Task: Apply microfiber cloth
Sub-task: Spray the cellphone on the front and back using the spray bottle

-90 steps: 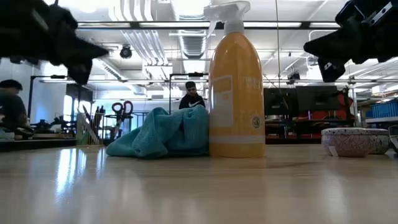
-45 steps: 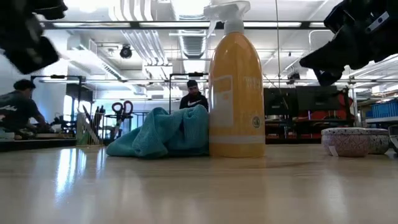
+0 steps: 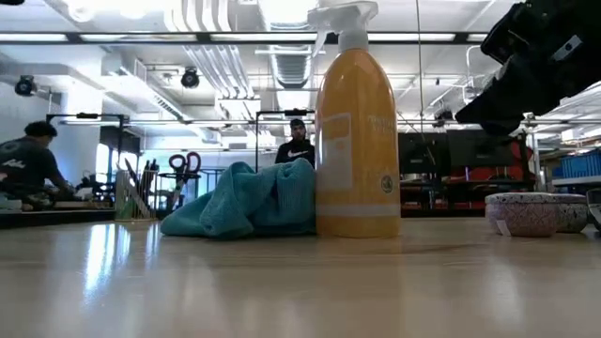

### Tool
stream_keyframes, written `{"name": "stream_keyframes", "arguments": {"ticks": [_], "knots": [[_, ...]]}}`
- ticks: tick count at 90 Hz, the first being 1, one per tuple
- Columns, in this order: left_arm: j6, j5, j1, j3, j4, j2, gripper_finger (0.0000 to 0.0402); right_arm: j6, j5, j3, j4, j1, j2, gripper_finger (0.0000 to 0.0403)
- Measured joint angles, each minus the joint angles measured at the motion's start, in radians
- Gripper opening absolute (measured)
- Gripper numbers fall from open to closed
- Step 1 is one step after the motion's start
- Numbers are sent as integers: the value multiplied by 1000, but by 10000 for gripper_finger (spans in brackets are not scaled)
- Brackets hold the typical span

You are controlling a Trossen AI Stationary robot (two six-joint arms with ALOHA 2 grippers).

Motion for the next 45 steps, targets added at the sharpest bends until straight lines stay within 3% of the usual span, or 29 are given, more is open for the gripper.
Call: {"name": "stream_keyframes", "arguments": {"ticks": [14,28,45], "knots": [[42,28,2,25,-10,51,0,-1,0,0,0,0,1,0],[-27,44,-7,26,-9,54,0,-1,0,0,0,0,1,0],[-140,181,-12,26,-7,35,0,-1,0,0,0,0,1,0]]}}
